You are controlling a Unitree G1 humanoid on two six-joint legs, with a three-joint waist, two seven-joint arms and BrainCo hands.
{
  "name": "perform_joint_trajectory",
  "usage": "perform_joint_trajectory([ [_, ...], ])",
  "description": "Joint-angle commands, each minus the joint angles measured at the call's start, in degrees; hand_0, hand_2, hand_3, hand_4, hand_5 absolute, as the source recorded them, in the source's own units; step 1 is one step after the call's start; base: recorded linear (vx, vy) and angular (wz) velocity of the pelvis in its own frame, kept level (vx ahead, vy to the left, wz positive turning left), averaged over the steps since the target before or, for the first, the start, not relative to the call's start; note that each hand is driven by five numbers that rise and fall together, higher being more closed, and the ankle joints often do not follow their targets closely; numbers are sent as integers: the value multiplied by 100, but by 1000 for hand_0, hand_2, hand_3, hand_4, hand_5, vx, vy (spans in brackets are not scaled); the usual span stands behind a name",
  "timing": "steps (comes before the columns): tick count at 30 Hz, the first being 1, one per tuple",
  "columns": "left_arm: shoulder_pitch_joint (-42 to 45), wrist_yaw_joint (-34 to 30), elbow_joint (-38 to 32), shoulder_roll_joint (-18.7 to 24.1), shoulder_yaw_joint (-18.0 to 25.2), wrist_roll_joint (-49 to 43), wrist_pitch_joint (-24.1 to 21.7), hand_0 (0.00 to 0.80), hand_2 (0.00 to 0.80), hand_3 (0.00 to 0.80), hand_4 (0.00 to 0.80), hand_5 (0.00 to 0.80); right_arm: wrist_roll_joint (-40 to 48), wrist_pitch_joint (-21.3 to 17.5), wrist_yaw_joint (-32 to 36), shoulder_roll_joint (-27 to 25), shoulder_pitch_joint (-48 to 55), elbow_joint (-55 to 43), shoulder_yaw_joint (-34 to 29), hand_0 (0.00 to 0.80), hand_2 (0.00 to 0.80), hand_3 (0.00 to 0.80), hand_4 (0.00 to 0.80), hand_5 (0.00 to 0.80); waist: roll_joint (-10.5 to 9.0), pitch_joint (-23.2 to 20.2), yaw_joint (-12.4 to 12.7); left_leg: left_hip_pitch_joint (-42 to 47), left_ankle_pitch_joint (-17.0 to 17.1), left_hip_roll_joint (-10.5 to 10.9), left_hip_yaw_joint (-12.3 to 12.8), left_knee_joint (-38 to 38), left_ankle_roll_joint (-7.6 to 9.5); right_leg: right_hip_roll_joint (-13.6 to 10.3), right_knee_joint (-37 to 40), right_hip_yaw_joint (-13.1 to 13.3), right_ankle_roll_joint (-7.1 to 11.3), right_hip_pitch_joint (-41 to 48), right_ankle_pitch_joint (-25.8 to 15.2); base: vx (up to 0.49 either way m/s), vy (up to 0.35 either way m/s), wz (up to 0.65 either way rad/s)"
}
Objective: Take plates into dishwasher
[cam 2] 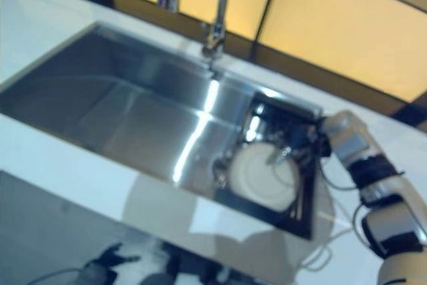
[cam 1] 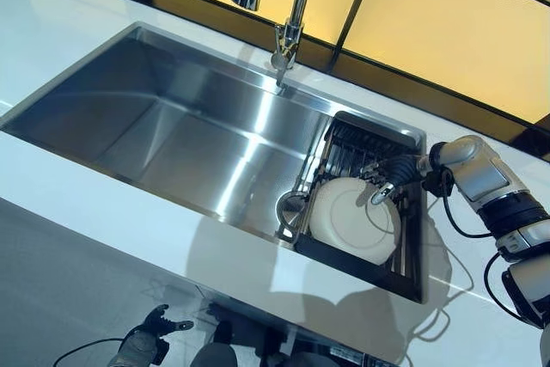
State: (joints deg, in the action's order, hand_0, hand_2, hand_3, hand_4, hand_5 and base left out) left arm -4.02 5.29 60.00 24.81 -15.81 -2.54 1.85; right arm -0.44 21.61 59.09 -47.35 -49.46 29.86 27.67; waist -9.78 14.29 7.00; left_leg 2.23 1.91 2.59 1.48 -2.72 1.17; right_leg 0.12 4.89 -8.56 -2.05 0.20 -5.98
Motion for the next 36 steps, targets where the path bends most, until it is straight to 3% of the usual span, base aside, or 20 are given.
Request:
perform_joint_trajectory([
  [1,-397,74,147,-41,-89,67,-140,0,0,0,0,0,146,-11,889,284,2,-66,709,0,0,0,0,0,77,310,-13,-255,-646,168,-121,347,413,-33,-276,-33,333,68,479,0,0,0],
  [11,-389,101,99,-16,-39,23,-98,0,0,0,0,0,347,-92,1270,521,62,-177,782,0,0,0,0,0,-8,298,86,-221,-607,144,-38,221,382,-24,-145,-199,367,104,422,-1,-1,0],
  [12,-392,101,93,-17,-32,16,-80,0,0,0,0,0,359,-82,1245,523,65,-187,778,223,223,223,223,223,-11,288,87,-220,-607,144,-40,215,383,-25,-151,-204,367,99,430,0,0,0],
  [13,-387,102,87,-16,-26,16,-74,0,0,0,0,0,386,-85,1234,521,70,-190,766,521,521,521,521,521,-12,277,90,-222,-607,142,-37,213,384,-28,-155,-213,368,97,433,0,0,0],
  [14,-383,114,94,-25,-25,20,-77,0,0,0,0,0,419,-77,1237,523,62,-194,757,740,740,740,740,740,-13,262,89,-220,-606,143,-36,210,383,-28,-156,-214,367,96,436,0,0,0],
  [15,-384,118,111,-31,-24,15,-84,0,0,0,0,0,440,-68,1234,516,58,-199,760,800,800,800,800,800,-13,252,86,-218,-607,144,-40,206,382,-29,-160,-216,369,94,440,0,0,0],
  [29,-283,138,146,-38,26,-32,-131,0,0,0,0,0,900,-53,1084,335,91,-348,618,800,800,800,800,800,-11,141,55,-124,-637,151,-10,187,399,-50,-225,-225,403,126,462,0,2,0],
  [36,-240,170,208,-26,72,-53,-143,0,0,0,0,0,978,-54,1429,193,125,-478,616,800,800,800,800,800,-51,76,35,-61,-657,147,16,179,406,-39,-223,-216,411,171,464,12,7,-3],
])
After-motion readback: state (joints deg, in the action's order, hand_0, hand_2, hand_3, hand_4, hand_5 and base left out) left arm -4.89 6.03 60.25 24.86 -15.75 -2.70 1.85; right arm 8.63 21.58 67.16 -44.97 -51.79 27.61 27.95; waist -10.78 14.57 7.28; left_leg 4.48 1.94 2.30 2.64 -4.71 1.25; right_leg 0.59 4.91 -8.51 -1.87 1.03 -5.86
